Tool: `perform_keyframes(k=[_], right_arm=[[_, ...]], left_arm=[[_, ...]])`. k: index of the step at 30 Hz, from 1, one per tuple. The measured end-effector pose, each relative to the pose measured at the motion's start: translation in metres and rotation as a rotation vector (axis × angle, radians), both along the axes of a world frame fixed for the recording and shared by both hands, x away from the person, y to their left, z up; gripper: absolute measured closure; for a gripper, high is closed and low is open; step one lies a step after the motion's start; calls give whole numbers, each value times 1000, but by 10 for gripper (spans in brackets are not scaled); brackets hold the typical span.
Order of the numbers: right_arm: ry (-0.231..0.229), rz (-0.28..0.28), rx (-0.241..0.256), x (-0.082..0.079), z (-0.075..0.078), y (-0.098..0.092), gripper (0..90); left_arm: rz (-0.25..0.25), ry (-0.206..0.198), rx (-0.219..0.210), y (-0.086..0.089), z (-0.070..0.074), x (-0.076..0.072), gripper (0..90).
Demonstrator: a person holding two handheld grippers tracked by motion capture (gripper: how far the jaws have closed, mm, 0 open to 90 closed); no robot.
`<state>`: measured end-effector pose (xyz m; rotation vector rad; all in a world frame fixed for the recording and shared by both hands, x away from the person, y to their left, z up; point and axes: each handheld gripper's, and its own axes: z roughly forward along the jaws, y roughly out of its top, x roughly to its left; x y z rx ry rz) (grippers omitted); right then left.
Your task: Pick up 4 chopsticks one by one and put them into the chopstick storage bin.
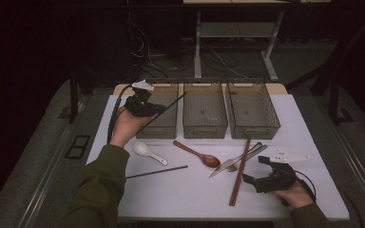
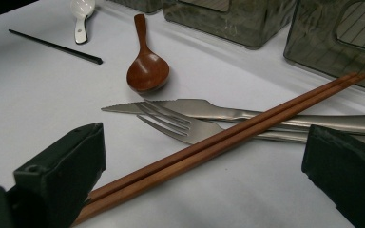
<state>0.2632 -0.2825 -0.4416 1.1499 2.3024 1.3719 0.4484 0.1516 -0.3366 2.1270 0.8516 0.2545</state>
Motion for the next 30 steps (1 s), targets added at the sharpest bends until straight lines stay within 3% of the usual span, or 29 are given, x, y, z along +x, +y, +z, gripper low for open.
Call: perform_keyframes(k=[17, 21, 30], right_arm=[[3, 8, 1, 0, 0, 0, 7], [3, 9, 2, 0, 0, 1, 7], [1, 14, 3, -1, 0, 1, 7]], left_arm=[[145, 29, 40, -1, -5, 47, 854], [170, 31, 31, 1, -4, 57, 853], [265, 78, 62, 3, -21, 73, 853]])
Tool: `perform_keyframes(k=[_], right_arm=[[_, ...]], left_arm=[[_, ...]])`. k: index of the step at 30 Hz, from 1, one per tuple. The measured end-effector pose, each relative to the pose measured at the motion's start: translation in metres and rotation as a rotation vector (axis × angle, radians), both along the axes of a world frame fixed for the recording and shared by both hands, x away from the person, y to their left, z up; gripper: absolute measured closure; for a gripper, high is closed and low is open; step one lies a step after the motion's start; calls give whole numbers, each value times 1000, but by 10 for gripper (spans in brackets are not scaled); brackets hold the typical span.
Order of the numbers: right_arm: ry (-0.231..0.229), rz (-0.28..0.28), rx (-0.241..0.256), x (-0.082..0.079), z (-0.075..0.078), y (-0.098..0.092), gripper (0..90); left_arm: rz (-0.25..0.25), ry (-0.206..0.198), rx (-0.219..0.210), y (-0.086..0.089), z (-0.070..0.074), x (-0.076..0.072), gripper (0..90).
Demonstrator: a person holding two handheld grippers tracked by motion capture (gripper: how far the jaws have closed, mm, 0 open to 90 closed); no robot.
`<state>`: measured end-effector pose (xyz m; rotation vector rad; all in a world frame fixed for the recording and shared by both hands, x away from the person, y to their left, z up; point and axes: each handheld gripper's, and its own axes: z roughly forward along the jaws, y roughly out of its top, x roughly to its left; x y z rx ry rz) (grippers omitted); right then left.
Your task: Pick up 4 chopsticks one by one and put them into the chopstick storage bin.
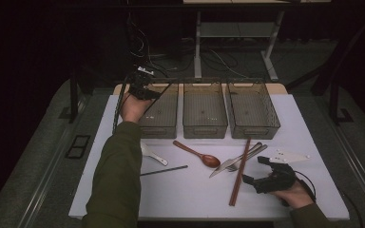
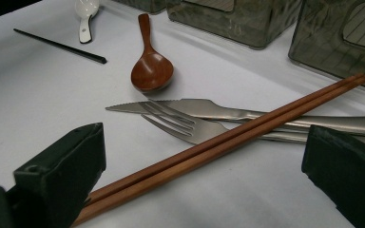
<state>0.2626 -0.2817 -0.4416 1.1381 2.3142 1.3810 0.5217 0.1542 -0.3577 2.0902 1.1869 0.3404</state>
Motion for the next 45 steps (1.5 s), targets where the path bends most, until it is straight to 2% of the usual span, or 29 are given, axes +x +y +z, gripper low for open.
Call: perform_keyframes(k=[3, 6, 9, 10, 11, 13, 16, 19, 25, 27, 32, 36, 41, 43, 45], right_arm=[[0, 2, 2, 0, 0, 0, 7], [-2, 5, 2, 0, 0, 0, 7], [-3, 6, 4, 0, 0, 0, 7], [-2, 7, 4, 0, 0, 0, 7], [-3, 7, 4, 0, 0, 0, 7], [-2, 9, 2, 0, 0, 0, 7], [1, 9, 2, 0, 0, 0, 7], [3, 7, 4, 0, 0, 0, 7], [2, 6, 3, 0, 0, 0, 7], [-3, 4, 7, 0, 0, -1, 7], [0, -1, 4, 0, 1, -1, 7], [-1, -13, 9, -1, 1, -2, 7], [-3, -17, 7, -1, 1, -3, 7], [-4, -11, 3, -2, 1, -2, 7], [-8, -8, 4, -2, 1, -2, 7]], left_arm=[[-8, -5, 26, -1, -5, 4, 853], [6, 5, 34, -3, -10, 6, 853], [8, 11, 76, -5, -15, 7, 842], [8, 8, 97, -5, -16, 7, 810], [18, 2, 98, -5, -16, 7, 739], [15, -3, 109, -5, -16, 7, 674], [22, -25, 108, -6, -14, 6, 606], [30, -28, 99, -6, -12, 6, 553], [-9, -38, 101, -2, -9, 4, 462], [-22, -28, 77, 0, -7, 3, 440], [-46, -40, 24, 4, -3, 0, 378], [-89, -53, 51, 2, 5, -6, 326], [-154, -89, 48, -1, 16, -20, 258], [-175, -103, 26, -3, 18, -26, 243], [-196, -111, 28, -4, 19, -32, 227]])
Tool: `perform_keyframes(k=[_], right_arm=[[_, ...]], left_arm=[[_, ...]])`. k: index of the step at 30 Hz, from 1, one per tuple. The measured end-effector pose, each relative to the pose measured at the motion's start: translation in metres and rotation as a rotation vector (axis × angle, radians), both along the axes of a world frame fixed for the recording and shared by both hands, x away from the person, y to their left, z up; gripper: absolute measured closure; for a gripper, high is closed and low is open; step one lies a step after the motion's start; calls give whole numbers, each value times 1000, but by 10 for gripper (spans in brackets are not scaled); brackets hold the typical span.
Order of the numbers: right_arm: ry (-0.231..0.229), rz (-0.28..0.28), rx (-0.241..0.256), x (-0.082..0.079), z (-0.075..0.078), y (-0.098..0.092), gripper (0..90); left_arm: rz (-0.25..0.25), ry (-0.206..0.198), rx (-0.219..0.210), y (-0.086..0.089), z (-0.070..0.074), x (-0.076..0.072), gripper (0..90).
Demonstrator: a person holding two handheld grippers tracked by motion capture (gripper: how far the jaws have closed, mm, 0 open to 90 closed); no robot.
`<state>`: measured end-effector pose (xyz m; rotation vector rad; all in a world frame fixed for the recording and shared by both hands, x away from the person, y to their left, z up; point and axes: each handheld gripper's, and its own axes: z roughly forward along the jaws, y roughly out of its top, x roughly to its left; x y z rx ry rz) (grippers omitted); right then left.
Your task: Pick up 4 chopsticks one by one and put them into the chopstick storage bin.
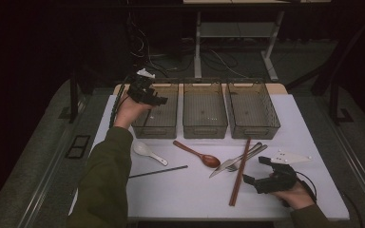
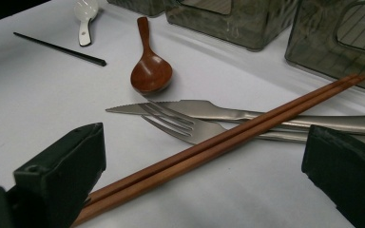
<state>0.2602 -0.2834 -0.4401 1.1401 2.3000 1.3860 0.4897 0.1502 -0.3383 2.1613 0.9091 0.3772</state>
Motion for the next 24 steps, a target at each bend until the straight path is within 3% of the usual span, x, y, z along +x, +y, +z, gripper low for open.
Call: perform_keyframes(k=[3, 6, 9, 13, 15, 24], right_arm=[[5, -1, 1, 0, 0, 0, 7], [7, -5, 6, 0, 0, 0, 7], [11, -6, 7, 0, 0, -1, 7], [9, -3, 9, 0, 0, -1, 7], [9, -1, 12, 0, 0, 0, 7], [12, 0, 16, 0, -1, 1, 7]], left_arm=[[-31, 3, -17, 0, 1, -9, 199], [-69, -3, -6, 0, 4, -19, 187], [-88, 2, -47, -1, 1, -31, 180], [-121, 12, -12, -1, -4, -45, 165], [-129, 11, -16, 0, -6, -53, 165], [-184, -29, -47, 3, -4, -93, 166]])
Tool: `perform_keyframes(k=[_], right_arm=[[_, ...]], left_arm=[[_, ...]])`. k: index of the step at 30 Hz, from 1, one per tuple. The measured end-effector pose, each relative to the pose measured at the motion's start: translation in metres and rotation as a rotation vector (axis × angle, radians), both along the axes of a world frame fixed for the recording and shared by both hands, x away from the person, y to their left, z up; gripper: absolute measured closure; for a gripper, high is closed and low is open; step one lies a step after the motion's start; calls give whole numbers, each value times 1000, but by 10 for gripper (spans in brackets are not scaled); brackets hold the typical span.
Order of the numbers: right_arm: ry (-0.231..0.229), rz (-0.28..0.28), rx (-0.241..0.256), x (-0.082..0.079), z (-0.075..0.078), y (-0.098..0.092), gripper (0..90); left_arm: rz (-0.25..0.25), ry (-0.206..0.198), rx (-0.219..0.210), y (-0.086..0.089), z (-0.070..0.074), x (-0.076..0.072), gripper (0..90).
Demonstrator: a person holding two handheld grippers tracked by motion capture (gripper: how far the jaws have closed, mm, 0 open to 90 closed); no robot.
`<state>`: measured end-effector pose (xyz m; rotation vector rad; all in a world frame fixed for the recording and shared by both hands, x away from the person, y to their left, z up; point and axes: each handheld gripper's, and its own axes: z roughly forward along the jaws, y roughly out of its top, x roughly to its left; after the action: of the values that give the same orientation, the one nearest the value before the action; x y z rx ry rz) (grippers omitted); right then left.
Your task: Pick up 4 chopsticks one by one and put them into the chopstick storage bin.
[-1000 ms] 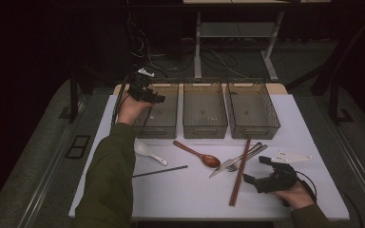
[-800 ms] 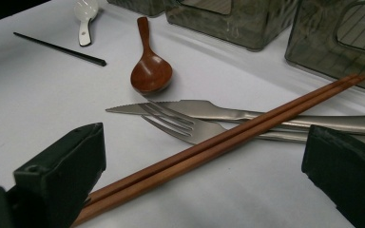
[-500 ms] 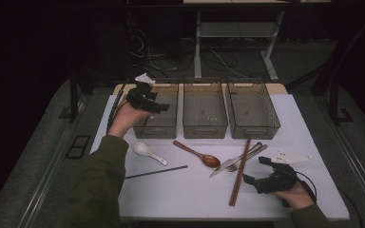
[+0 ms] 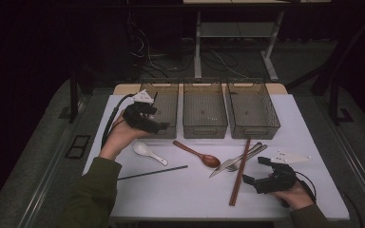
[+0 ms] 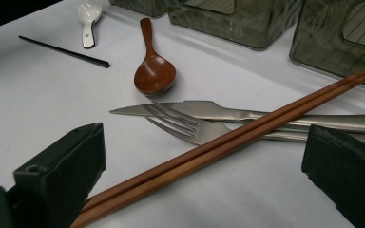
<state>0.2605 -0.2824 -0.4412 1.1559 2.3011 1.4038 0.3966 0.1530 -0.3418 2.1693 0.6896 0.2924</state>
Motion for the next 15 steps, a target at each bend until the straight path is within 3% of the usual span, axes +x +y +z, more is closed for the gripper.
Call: perform_keyframes(k=[7, 15], right_arm=[[1, -3, -1, -1, 0, 0, 7], [-2, -3, -3, 0, 0, 0, 7]], left_arm=[[-25, 7, -7, 5, -15, -29, 170], [-40, 31, 35, 14, -42, -56, 227]])
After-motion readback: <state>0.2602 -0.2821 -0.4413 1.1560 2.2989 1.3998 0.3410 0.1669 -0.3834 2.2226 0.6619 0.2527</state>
